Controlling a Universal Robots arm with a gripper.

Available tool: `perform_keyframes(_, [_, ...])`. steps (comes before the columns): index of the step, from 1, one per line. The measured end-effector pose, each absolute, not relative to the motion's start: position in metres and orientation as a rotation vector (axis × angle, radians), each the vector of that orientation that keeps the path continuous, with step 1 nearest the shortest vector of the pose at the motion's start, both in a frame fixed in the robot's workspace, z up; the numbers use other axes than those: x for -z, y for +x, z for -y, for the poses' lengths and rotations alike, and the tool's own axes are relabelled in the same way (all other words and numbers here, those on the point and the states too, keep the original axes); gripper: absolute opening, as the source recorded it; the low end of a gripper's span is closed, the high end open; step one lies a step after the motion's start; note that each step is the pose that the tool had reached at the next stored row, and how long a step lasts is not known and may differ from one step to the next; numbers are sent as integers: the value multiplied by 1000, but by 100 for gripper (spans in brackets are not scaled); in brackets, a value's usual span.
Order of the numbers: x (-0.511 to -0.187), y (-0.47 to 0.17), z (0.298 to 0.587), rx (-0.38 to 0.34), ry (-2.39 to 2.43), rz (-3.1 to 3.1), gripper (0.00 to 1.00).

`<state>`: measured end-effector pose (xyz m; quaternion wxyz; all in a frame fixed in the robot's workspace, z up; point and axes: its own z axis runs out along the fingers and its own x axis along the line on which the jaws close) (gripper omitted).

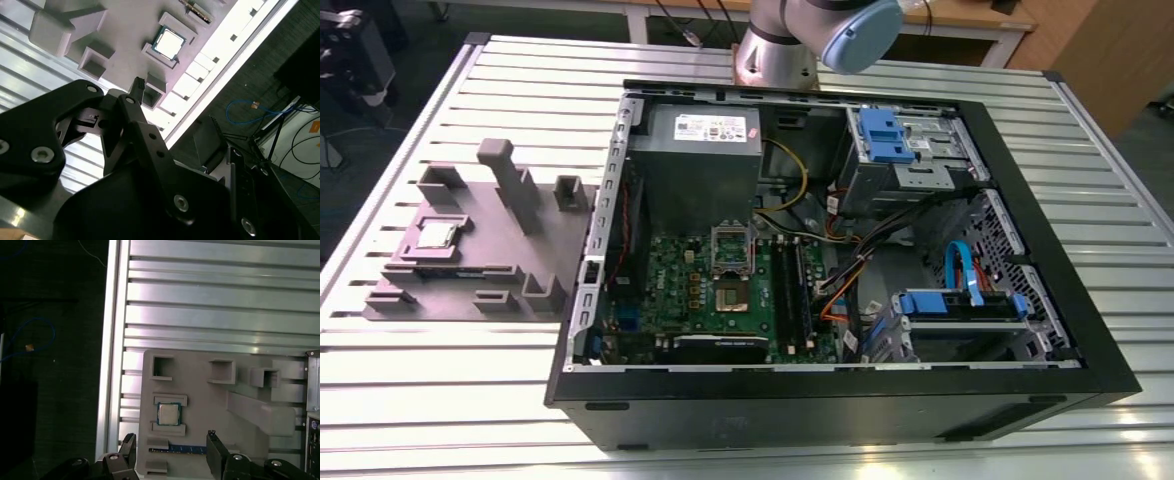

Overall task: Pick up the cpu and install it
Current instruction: 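Pick up the cpu and move it towards the insertion slot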

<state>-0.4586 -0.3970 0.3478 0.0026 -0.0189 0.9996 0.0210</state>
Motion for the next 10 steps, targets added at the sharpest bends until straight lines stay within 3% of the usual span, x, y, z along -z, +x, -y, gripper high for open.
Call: perform_keyframes(10, [-341,-459,397,-66,-59,-3135,67])
